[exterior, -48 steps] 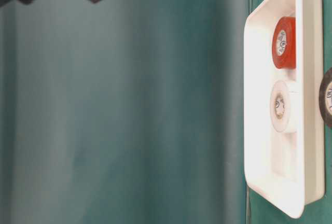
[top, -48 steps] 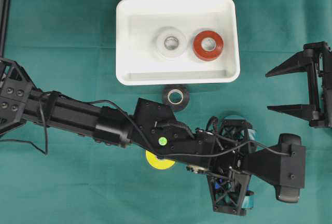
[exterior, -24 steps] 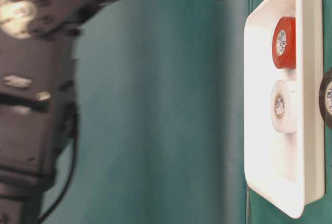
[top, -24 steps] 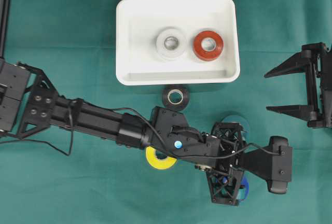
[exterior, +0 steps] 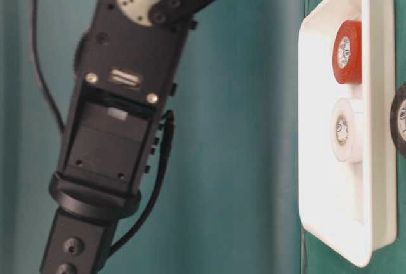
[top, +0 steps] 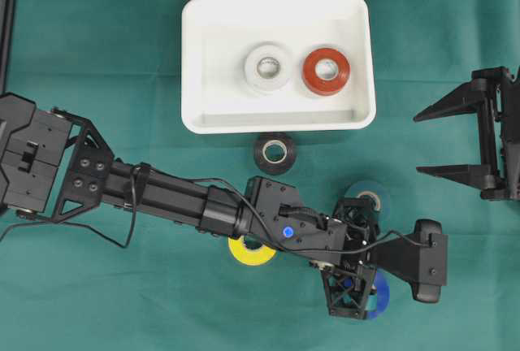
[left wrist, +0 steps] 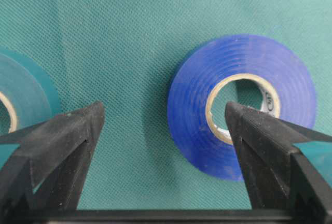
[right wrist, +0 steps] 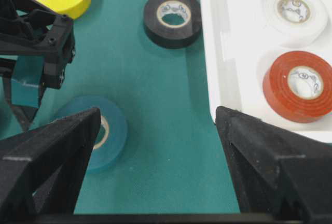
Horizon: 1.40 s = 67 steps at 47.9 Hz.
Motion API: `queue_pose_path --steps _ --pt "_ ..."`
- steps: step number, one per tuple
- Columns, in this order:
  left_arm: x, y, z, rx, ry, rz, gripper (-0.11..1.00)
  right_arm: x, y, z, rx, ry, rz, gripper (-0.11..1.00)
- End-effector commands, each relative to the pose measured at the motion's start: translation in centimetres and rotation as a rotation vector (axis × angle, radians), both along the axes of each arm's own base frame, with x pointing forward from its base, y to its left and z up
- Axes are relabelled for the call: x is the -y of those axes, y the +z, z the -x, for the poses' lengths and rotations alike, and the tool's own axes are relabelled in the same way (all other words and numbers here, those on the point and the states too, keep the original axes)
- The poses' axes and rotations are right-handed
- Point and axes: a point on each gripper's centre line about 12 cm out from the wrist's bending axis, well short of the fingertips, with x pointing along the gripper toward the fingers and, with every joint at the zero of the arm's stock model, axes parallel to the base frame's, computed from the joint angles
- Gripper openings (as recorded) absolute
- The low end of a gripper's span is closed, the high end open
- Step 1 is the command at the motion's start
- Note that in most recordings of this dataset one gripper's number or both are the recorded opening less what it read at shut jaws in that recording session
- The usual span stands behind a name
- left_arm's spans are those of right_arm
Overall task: Pick up the tape from a random location and place it into the white case.
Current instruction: 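Lower the left gripper into the blue roll's hole and close it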
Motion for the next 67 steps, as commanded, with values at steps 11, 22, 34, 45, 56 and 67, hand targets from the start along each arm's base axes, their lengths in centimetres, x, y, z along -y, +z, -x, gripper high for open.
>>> queue_pose_path --steps 11,22,34,45,56,67 --pt "0.2 0.9 -0.4 0.031 0.001 0.007 0.97 0.0 0.6 -0.5 0.015 0.004 0.004 0.87" --pt "0.2 0.7 -0.5 0.034 0.001 0.008 0.97 0.0 0.5 -0.6 0.011 0.004 0.004 0.87" --pt "0.5 0.9 -0.4 0.036 0.002 0.014 0.83 0.0 0.5 -0.6 0.008 0.003 0.004 0.87" --pt "0.5 1.2 -0.5 0.042 0.002 0.014 0.23 0.0 0.4 -0.6 0.001 0.002 0.004 0.87" --pt "0.5 1.2 -0.5 0.039 0.003 0.014 0.23 0.0 0.4 -0.6 0.001 0.002 0.004 0.87" --pt "0.5 1.8 -0.5 0.044 0.003 0.015 0.23 0.0 0.4 -0.6 0.001 0.002 0.004 0.87"
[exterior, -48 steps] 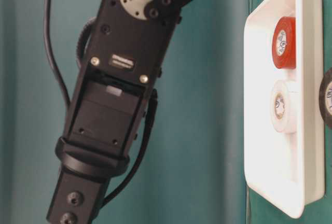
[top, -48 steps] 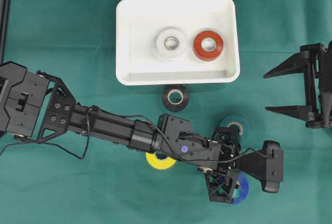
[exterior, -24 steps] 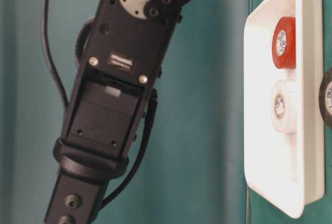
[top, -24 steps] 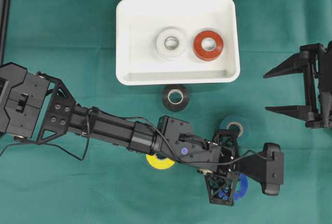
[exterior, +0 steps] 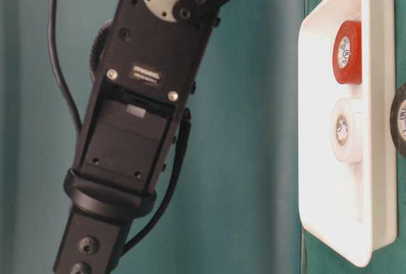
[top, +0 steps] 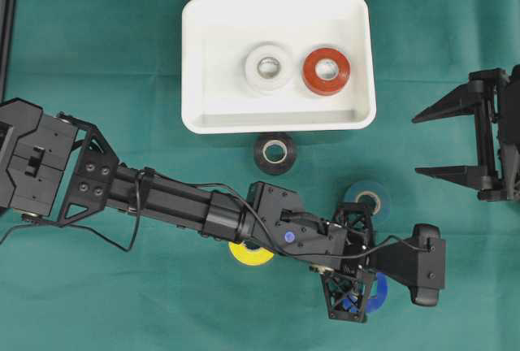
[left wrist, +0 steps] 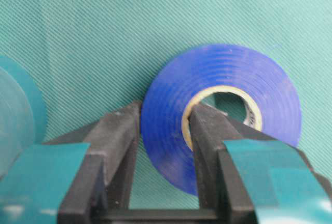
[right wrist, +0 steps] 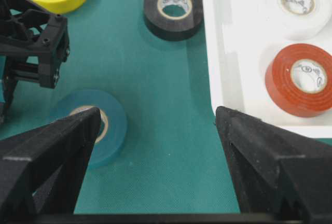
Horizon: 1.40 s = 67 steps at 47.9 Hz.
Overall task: Pick up the tape from a random location and place it into the white case.
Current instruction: 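Lower the left gripper into the blue roll's hole and close it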
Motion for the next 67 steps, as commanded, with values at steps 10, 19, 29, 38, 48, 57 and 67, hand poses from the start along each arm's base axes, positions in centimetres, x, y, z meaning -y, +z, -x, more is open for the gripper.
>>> queue_pose_path --steps 10,19,29,38,48,57,67 --pt "-0.1 5.5 -0.1 0.059 -0.001 0.01 0.23 0.0 0.8 -0.4 0.023 0.0 0.003 0.87" --pt "-0.3 9.5 0.6 0.084 -0.004 0.013 0.23 0.0 0.9 -0.4 0.026 0.0 0.003 0.87" --pt "-0.6 14.0 1.4 0.141 -0.005 0.023 0.23 0.0 0.9 -0.4 0.024 0.002 0.003 0.87" --pt "-1.0 18.4 3.0 0.161 -0.002 0.024 0.23 0.0 0.9 -0.4 0.024 0.0 0.003 0.87" --pt "-1.3 21.5 4.2 0.166 -0.002 0.023 0.23 0.1 0.9 -0.4 0.026 -0.001 0.003 0.87" --pt "-1.5 23.0 4.6 0.153 -0.013 0.009 0.23 0.1 0.9 -0.4 0.024 -0.004 0.003 0.87" --pt "-1.5 24.8 4.9 0.184 -0.042 -0.003 0.23 0.1 0.9 -0.4 0.026 -0.004 0.003 0.87"
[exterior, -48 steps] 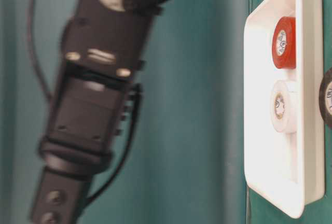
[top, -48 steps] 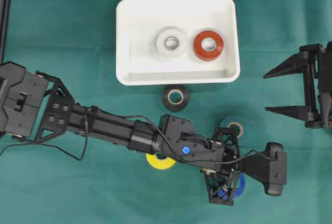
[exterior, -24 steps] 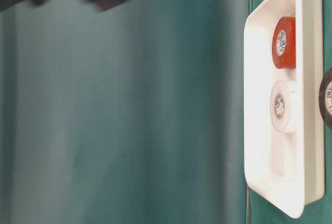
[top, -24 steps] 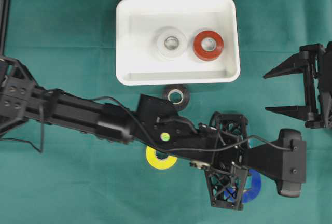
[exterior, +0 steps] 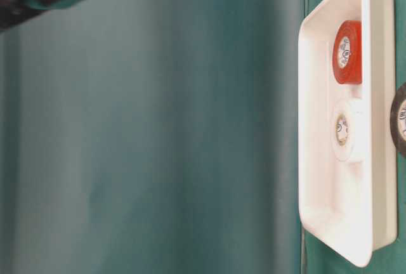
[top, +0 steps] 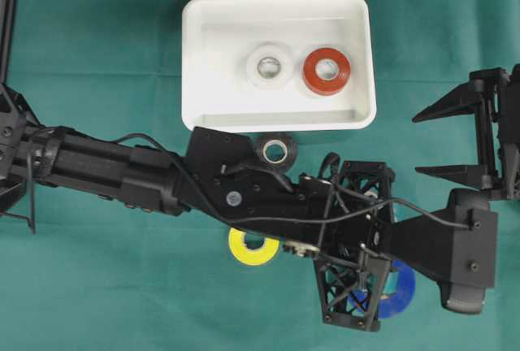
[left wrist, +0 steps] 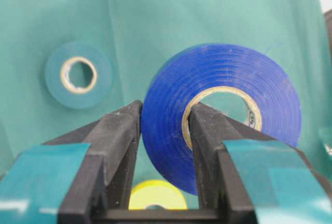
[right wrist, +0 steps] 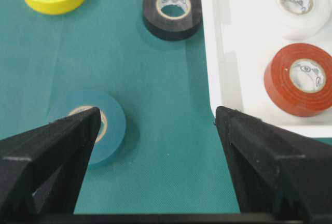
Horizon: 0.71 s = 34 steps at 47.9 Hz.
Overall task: Pick up the tape from a random location and place it into the white case.
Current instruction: 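Lower the left gripper into the blue roll's hole and close it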
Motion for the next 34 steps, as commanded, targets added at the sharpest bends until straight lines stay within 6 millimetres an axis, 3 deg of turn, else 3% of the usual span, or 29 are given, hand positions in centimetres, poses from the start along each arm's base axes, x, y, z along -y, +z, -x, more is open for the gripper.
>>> queue_pose_path --steps 1,34 --pt "-0.27 4.21 1.05 0.085 -0.001 0.014 0.23 0.03 0.86 -0.44 0.024 0.0 0.003 0.87" --pt "-0.33 4.95 1.6 0.075 -0.002 0.011 0.23 0.06 0.86 -0.44 0.024 -0.001 0.003 0.87"
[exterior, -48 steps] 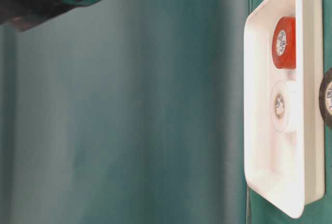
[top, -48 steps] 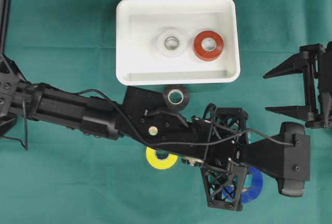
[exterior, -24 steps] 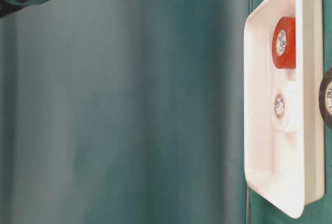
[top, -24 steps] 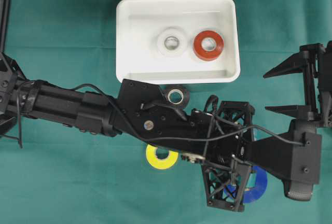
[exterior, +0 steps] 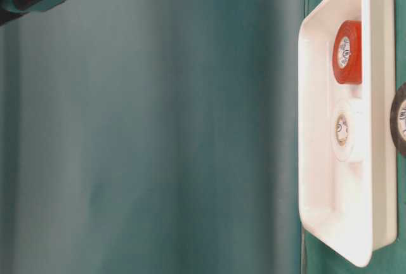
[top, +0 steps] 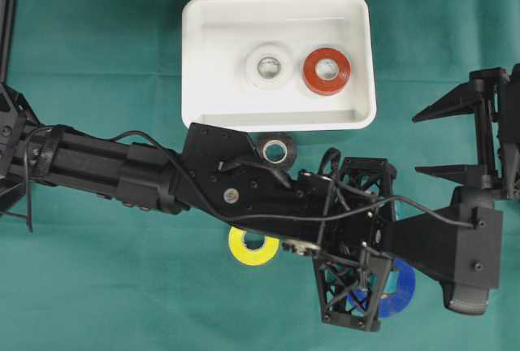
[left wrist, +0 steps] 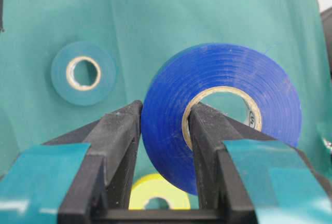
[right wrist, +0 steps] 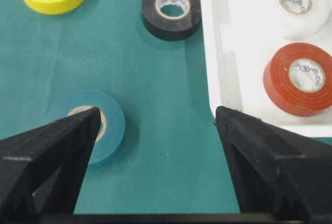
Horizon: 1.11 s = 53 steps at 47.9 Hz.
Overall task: Pick up the tape from a random location and place it into the white case.
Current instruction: 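Lower the left gripper into the blue roll's hole and close it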
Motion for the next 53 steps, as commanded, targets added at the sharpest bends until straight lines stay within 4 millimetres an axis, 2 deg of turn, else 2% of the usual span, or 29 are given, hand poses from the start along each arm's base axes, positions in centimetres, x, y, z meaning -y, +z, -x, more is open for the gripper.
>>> queue_pose_path --steps 1,53 --pt "-0.24 4.23 1.29 0.089 -0.001 0.017 0.23 0.03 0.9 -0.42 0.026 0.0 0.003 0.87" --pt "-0.35 4.0 1.74 0.051 0.003 0.011 0.23 0.03 0.86 -0.44 0.024 0.0 0.003 0.87"
